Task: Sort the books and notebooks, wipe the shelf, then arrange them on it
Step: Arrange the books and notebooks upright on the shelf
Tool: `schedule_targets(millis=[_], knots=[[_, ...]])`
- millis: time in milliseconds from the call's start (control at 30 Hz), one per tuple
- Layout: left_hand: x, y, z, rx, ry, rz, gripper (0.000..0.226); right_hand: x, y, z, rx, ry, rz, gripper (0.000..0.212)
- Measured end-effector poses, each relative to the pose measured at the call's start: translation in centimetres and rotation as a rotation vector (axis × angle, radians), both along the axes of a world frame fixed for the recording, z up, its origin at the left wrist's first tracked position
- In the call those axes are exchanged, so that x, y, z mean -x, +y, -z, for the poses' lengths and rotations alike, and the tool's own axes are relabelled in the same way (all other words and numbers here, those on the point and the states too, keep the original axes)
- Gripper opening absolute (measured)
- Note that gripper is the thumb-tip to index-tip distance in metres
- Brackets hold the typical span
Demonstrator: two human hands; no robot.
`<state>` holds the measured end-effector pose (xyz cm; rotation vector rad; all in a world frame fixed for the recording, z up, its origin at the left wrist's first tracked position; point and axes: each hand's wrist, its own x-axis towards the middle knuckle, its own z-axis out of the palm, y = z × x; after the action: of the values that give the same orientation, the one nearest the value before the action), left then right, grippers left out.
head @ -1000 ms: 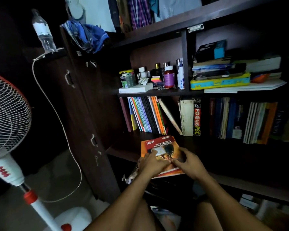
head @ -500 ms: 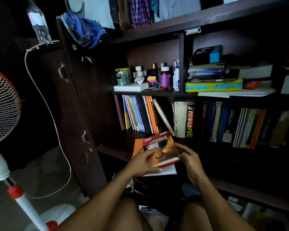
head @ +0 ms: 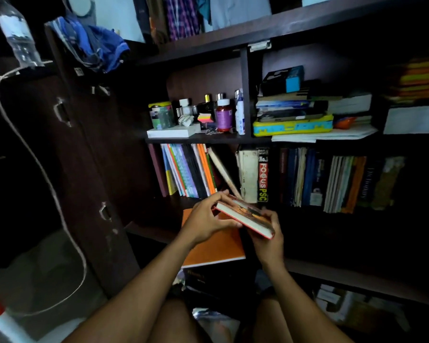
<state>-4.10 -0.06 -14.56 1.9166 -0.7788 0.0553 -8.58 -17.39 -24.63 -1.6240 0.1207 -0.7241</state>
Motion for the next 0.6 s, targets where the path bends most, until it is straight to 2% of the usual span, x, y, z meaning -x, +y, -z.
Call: schedule_targets(millis=[67, 133, 167, 233, 300, 367, 467, 600], knots=[[-0.8, -1.8, -0.1, 0.130, 0.041, 0.051, 0.057, 0.9, -0.8, -0.6, 0.119, -0.023, 0.154, 0.042], [-1.3, -3.9, -0.2, 0.214, 0.115, 0.059, 0.073, 1.7, -2.4, -2.2, 0.180, 0.017, 0.219, 0.029], [-1.5, -5.0, -0.1, 0.217, 0.139, 0.074, 0.083, 2.0, -3.4, -3.1, 0.220, 0.049, 0.260, 0.028], [-1.1, -7.2, 0.2, 0.144, 0.163, 0.123, 0.099, 2.7, -5.0, -4.8, 0.373, 0.126, 0.339, 0.040], [-0.3, -9.4, 1.1, 0.011, 0.142, 0.170, 0.098, 3.3, -6.4, -5.7, 0.500, 0.194, 0.393, 0.044], [0.7, -11.1, 2.1, -0.072, 0.130, 0.238, 0.088, 3.6, -7.2, -6.2, 0.526, 0.258, 0.395, 0.048], [1.9, -12.8, 2.0, -0.191, 0.070, 0.221, 0.079, 4.5, -8.7, -5.6, 0.559, 0.304, 0.279, 0.045], [0.3, -13.4, 1.0, -0.272, -0.028, 0.102, 0.065, 5.0, -10.1, -3.3, 0.559, 0.367, 0.090, 0.057]])
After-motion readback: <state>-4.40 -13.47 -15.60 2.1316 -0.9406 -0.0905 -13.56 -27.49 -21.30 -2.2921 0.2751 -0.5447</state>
